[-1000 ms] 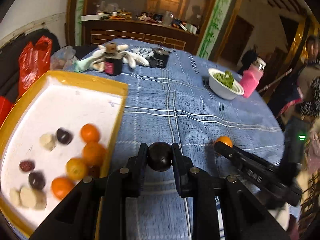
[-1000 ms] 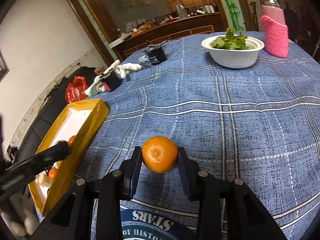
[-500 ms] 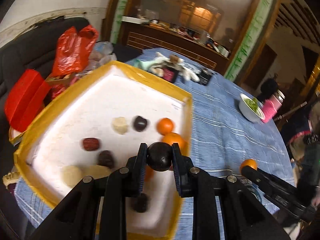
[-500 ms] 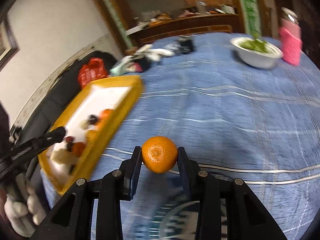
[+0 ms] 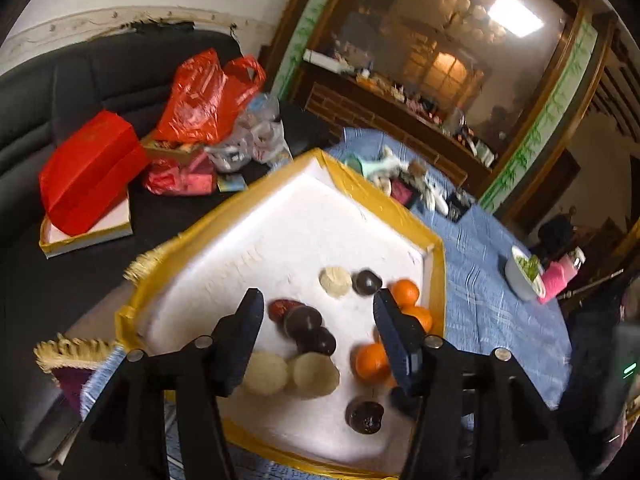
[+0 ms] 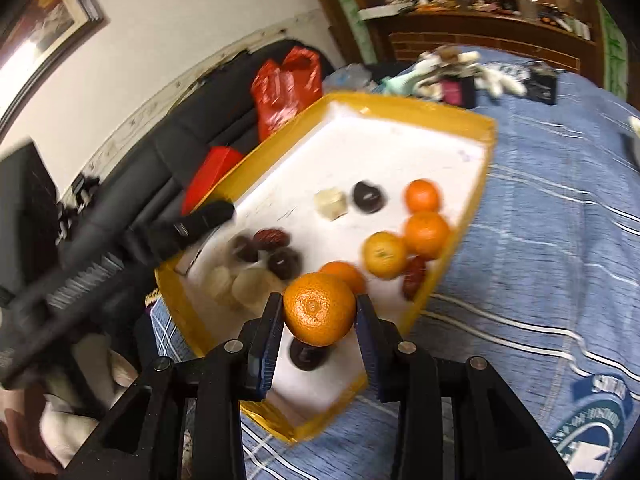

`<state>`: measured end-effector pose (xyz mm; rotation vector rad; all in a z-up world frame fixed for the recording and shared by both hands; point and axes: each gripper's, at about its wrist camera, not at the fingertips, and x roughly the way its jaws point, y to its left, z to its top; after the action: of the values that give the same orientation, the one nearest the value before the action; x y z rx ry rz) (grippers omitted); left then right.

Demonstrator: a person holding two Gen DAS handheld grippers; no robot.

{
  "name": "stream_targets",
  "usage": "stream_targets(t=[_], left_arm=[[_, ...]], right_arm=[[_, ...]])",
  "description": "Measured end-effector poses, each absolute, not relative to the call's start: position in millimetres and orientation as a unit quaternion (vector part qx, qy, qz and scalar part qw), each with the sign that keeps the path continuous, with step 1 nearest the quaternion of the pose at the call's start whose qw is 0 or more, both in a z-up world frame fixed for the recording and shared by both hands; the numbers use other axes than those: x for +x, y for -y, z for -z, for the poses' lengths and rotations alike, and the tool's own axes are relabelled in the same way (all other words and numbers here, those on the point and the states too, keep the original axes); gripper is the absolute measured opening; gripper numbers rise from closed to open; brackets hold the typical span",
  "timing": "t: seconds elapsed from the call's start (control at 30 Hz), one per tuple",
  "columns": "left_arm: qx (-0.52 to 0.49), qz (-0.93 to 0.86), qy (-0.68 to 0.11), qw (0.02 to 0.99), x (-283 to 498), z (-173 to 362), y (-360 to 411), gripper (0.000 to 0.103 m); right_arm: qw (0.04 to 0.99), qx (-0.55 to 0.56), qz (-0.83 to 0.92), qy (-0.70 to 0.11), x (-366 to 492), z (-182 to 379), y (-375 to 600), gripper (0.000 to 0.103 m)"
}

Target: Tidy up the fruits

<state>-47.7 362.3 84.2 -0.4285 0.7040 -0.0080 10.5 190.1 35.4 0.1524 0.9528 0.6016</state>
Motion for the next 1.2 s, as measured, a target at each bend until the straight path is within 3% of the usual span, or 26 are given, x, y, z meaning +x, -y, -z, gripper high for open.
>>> stream_targets(t=[0.07, 0.23, 0.37, 0.57, 0.93, 1.07, 1.2], left_arm=[[-0.215, 0.005, -0.331, 0.919, -52, -90, -366, 0.067], [-0.212, 0.003, -0.317, 0.924, -60, -100, -363, 0.069], [-0.200, 0.009, -0.317, 0.927, -64, -105, -350, 0.070], [-0.179, 0.019, -0.308, 0.934, -76, -119, -331, 0.076], [-0.113, 0.034, -0.286, 0.951, -99, -141, -275, 0.077], [-0.076, 0.047, -0.276, 0.957, -108, -147, -240, 0.087], [-0.054, 0.054, -0.268, 0.960, -116, -151, -216, 0.091]], right_arm=[[0.837, 0.063, -0.292, -0.459, 9, -29, -202, 0.041], [0.840, 0.052, -0.298, -0.451, -1, -31, -206, 0.041], [0.851, 0.069, -0.291, -0.431, -11, -42, -188, 0.053], [0.856, 0.093, -0.292, -0.416, -23, -50, -164, 0.060], [0.871, 0.177, -0.239, -0.391, -53, -47, -89, 0.062], [0.882, 0.201, -0.196, -0.378, -65, -46, -57, 0.065], [0.886, 0.220, -0.172, -0.370, -74, -43, -32, 0.067]])
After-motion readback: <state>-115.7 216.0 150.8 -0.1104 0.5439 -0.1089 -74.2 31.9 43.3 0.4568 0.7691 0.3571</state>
